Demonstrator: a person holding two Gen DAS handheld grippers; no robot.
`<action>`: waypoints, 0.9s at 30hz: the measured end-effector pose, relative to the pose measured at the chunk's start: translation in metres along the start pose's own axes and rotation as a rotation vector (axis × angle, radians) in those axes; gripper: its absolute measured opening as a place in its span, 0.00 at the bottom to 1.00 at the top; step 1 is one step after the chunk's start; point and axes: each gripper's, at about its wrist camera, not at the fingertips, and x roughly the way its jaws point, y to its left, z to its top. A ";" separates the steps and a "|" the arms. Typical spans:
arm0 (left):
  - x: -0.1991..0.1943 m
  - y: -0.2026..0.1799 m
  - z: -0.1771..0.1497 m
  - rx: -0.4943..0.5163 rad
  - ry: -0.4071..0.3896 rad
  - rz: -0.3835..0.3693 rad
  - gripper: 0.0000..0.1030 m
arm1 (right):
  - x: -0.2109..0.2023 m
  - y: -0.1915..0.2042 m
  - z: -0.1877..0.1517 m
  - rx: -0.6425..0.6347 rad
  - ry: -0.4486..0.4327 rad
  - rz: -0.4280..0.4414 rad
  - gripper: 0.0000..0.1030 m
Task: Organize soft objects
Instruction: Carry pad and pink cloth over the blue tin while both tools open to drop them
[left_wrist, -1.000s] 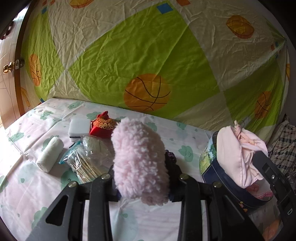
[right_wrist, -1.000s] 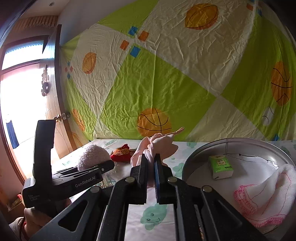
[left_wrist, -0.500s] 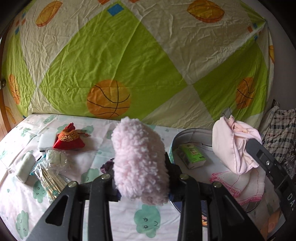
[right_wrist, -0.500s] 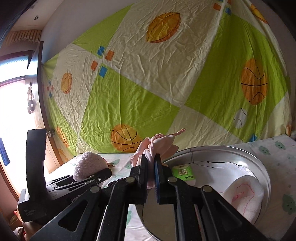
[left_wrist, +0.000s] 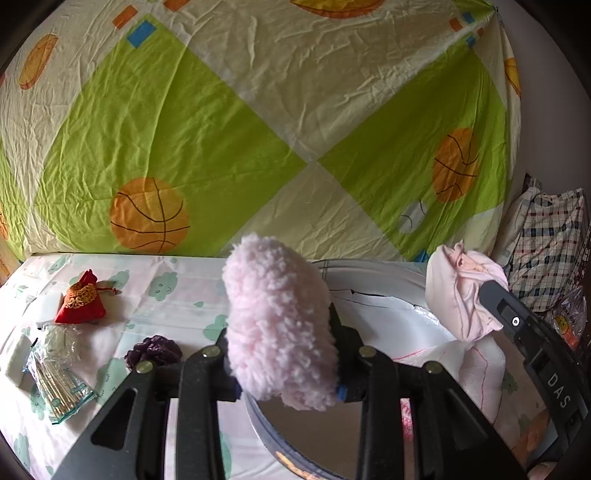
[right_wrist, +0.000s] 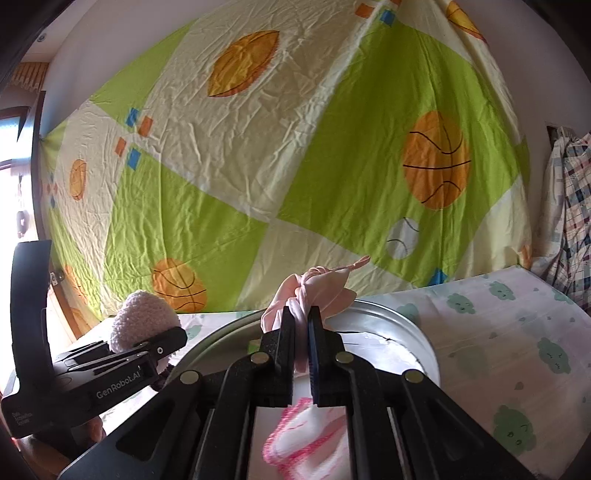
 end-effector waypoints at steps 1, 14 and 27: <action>0.003 -0.004 0.001 0.004 0.003 0.000 0.33 | 0.001 -0.007 0.001 0.009 0.002 -0.013 0.07; 0.037 -0.051 -0.015 0.049 0.106 0.000 0.33 | 0.029 -0.031 -0.005 0.002 0.098 -0.083 0.07; 0.051 -0.049 -0.023 0.100 0.183 0.086 0.57 | 0.045 -0.019 -0.016 -0.050 0.160 -0.104 0.13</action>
